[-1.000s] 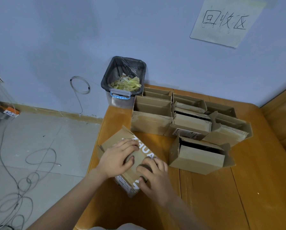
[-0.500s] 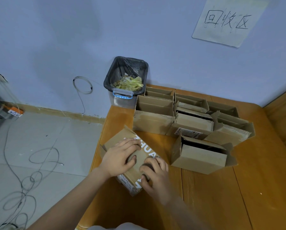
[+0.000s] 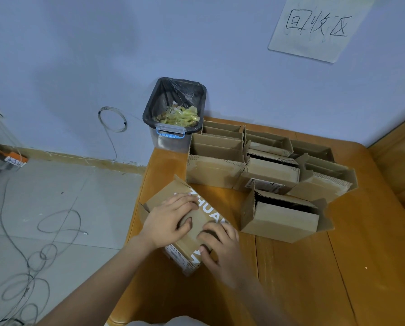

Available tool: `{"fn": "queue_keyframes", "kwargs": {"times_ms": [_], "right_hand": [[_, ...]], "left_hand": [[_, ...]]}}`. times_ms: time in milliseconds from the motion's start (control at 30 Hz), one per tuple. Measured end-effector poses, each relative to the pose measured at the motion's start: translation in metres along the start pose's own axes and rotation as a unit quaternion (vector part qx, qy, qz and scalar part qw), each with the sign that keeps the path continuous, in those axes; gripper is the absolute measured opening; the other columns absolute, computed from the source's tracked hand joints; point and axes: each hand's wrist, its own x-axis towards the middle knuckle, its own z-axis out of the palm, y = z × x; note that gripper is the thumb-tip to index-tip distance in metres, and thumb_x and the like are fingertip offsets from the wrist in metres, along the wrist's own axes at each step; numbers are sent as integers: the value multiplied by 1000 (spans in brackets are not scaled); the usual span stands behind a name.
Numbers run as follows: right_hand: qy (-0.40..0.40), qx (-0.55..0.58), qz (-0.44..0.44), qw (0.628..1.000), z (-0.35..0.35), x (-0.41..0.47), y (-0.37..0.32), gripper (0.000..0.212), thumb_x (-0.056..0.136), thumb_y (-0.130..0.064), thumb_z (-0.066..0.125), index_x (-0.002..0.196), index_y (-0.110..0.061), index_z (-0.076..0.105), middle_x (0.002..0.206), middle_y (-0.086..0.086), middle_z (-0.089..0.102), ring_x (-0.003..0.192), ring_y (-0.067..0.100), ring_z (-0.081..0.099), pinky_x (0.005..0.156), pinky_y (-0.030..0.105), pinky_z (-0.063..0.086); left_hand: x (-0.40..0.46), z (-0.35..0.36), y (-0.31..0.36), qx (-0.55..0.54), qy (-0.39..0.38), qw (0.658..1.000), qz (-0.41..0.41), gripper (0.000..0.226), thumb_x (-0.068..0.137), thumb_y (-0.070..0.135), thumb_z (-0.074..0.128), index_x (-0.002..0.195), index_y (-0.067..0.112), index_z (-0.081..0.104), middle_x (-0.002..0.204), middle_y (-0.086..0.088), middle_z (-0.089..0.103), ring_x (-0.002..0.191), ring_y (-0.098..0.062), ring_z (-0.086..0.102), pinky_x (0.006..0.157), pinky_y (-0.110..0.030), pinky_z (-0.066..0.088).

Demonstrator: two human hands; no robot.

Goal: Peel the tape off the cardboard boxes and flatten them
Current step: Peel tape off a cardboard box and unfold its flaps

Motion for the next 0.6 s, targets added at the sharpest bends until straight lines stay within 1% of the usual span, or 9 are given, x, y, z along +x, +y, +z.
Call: {"fn": "queue_keyframes", "kwargs": {"times_ms": [133,233,367,433,500,533,600], "right_hand": [[5,11,-6,1000,1,0,3,19,89,-26,50,95,-19,66,107,-6,60,104,12,47,92,31,35],[3,13,-5,1000,0,2,3,17,86,-21,49,94,-19,65,106,-6,59,103,12,45,92,30,34],[-6,38,13,999,-2,5,3,14,84,-16,48,87,-16,62,104,-8,58,102,9,43,88,35,37],[-7,57,34,998,-3,7,5,20,84,-13,46,95,-16,63,106,-8,59,103,7,42,87,36,40],[-10,58,42,997,-5,11,9,29,87,-10,48,109,-19,63,110,-9,59,104,6,42,87,32,42],[-18,51,35,998,-6,13,11,32,87,-8,51,114,-22,63,112,-10,59,105,6,42,87,29,40],[-45,40,10,998,-9,18,14,32,88,-9,58,113,-27,65,108,-13,57,103,5,40,86,24,34]], "left_hand": [[1,0,0,-2,0,1000,-2,41,88,34,42,114,15,68,130,5,61,128,-14,51,102,-31,45],[2,0,0,-5,-5,1000,0,41,89,34,42,114,14,67,130,3,61,129,-14,51,105,-34,44],[2,0,-2,-9,-6,1000,1,41,89,33,42,115,12,67,131,2,61,129,-16,51,105,-36,44],[3,-1,-1,-8,-6,1000,3,41,89,33,42,115,12,67,131,2,61,128,-16,51,105,-37,44],[4,-1,-1,-8,0,1000,5,40,89,32,43,113,12,68,129,1,62,127,-16,52,105,-37,44],[4,0,-1,-8,3,1000,6,40,89,32,43,113,12,68,129,1,62,127,-16,53,105,-37,45],[4,1,-2,-8,5,1000,5,39,89,32,43,112,12,68,128,2,63,126,-15,53,104,-36,45]]}}
